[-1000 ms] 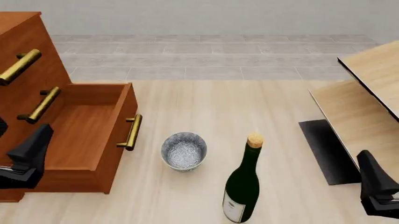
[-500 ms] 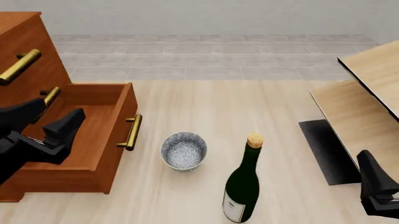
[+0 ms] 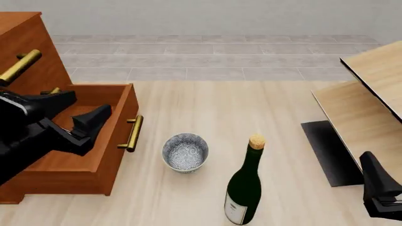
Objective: Put the bowl on top of the cabinet.
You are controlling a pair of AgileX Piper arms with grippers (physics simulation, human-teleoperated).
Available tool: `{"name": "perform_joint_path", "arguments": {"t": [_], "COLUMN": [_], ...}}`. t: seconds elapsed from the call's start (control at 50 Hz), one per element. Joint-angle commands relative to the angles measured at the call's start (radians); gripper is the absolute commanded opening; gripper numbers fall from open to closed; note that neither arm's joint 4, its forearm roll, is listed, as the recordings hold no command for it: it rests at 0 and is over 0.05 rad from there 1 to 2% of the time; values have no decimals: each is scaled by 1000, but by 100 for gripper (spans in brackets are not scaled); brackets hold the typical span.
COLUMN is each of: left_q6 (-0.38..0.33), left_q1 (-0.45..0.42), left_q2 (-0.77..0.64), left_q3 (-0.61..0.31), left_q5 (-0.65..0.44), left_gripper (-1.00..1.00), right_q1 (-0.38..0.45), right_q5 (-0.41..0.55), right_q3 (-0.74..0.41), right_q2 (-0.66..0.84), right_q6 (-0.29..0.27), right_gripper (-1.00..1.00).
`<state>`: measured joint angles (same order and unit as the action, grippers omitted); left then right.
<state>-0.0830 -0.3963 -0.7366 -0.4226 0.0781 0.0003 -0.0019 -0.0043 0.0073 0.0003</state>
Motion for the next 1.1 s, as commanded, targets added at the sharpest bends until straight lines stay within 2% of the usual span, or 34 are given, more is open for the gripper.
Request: {"name": "perform_joint_path", "arguments": {"t": [0.02,0.26,0.4,0.58,0.78,0.86,0.9,0.94,1.02,1.04,1.1], "left_q6": [4,-9,17,-5,-8,1,28,11,61,43,55], "left_q1": [-40,-96,-141,-185,-202,-197,-187,-190,-180,-180,-167], "left_q2": [-47,-86,-129,-172,-234,-258,-279,-284,-335,-334,-361], "left_q3": [-36,-62,-95,-114,-139,-152,-168,-165,-179,-175,-180], "left_q5": [-15,-42,-59,-60,-64,-66,-75,-67,-69,-59,-54], "left_gripper": [100,100,100,100,100,100,100,100,100,100,100], "right_q1": [0,0,0,0,0,0,0,0,0,0,0], "right_q5": [0,0,0,0,0,0,0,0,0,0,0], "right_q3": [0,0,0,0,0,0,0,0,0,0,0], "right_q2": [0,0,0,0,0,0,0,0,0,0,0], "right_q6": [0,0,0,0,0,0,0,0,0,0,0], "right_gripper": [100,100,100,100,100,100,100,100,100,100,100]}}
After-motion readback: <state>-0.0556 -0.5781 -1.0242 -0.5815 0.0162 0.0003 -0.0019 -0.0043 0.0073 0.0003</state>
